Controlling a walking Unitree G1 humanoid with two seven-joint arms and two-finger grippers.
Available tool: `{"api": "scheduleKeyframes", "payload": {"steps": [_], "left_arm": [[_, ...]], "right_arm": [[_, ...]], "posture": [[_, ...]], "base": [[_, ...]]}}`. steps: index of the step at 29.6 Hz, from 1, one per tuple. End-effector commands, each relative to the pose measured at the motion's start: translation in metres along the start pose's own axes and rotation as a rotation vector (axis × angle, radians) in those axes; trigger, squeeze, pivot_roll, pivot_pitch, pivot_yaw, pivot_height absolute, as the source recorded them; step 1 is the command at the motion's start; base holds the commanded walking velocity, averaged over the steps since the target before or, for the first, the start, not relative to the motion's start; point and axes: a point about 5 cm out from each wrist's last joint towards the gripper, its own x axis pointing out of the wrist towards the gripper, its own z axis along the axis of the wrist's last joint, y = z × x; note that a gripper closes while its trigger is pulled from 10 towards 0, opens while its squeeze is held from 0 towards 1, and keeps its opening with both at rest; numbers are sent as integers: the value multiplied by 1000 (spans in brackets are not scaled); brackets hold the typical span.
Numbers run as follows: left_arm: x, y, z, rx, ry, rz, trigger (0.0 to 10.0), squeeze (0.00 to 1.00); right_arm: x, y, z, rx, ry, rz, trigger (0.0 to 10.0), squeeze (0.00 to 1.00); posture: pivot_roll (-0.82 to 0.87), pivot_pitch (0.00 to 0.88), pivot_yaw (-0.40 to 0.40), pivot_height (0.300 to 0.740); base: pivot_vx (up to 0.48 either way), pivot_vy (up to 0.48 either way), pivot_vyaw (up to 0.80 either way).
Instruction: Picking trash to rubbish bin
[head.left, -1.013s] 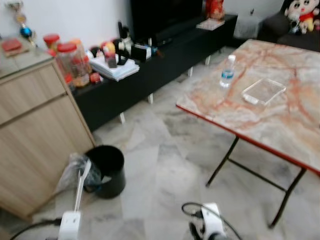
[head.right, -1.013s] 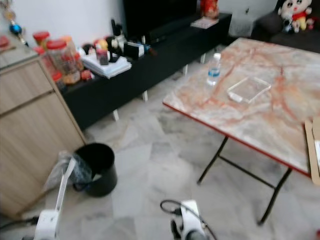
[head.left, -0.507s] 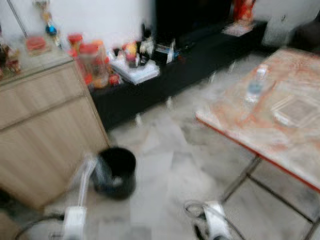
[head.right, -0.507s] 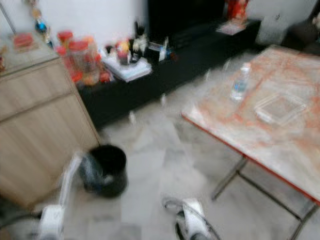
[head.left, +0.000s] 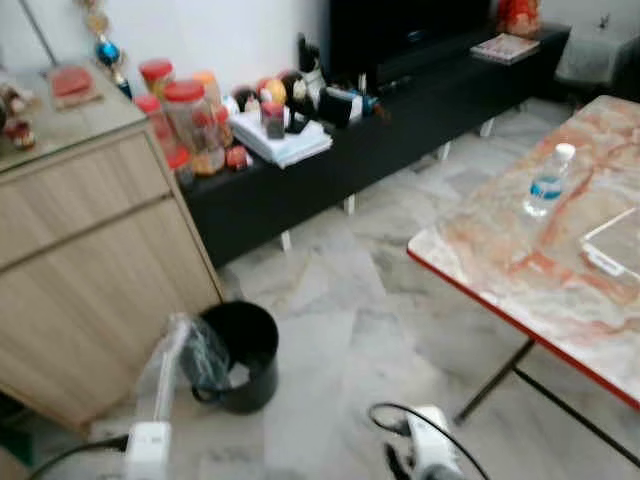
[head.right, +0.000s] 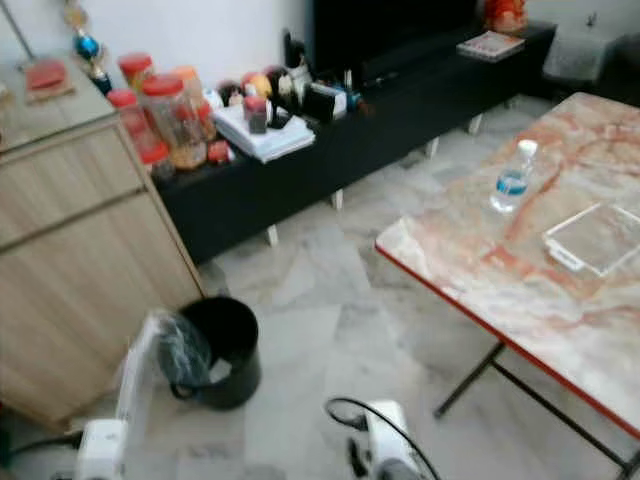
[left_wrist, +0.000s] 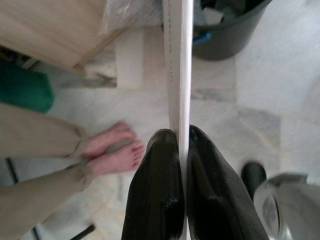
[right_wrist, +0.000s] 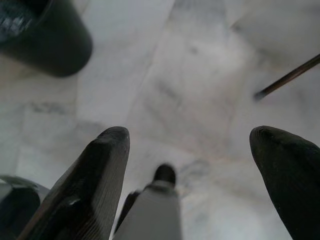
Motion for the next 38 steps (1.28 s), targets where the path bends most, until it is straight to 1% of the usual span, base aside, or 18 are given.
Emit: {"api": "scheduleKeyframes", "payload": {"steps": [1,4,11,15,21,24,29,38], "left_arm": [[0,13,-3,6,10,34,10000,0],[0,14,-3,7,11,34,10000,0],[0,13,-4,3,11,36,10000,0],[-1,13,-5,4,14,35,10000,0],[-1,13,-6,8,15,32,10000,0],[0,14,-3,0,9,37,10000,0],[0,13,-3,5,10,34,10000,0],[0,15,-2,4,7,38,10000,0]], "right_arm": [[1,12,3,10,-9,30,10000,0],[2,13,4,-18,-16,32,10000,0],[2,12,5,-16,-13,29,10000,0],[2,12,4,8,-13,23,10000,0],[2,11,4,-15,-10,26,10000,0],[1,12,3,-45,-3,38,10000,0],[2,11,6,-23,-11,31,10000,0],[2,13,8,-29,-17,35,10000,0]], "posture": [[44,30,45,740],[43,28,46,740],[40,31,39,740],[28,26,43,740],[27,12,45,740],[29,5,40,740],[13,0,41,740],[33,8,40,740]], "base": [[322,0,0],[322,0,0],[321,0,682],[322,0,0],[320,0,0],[319,0,0],[318,0,0],[314,0,0]]}}
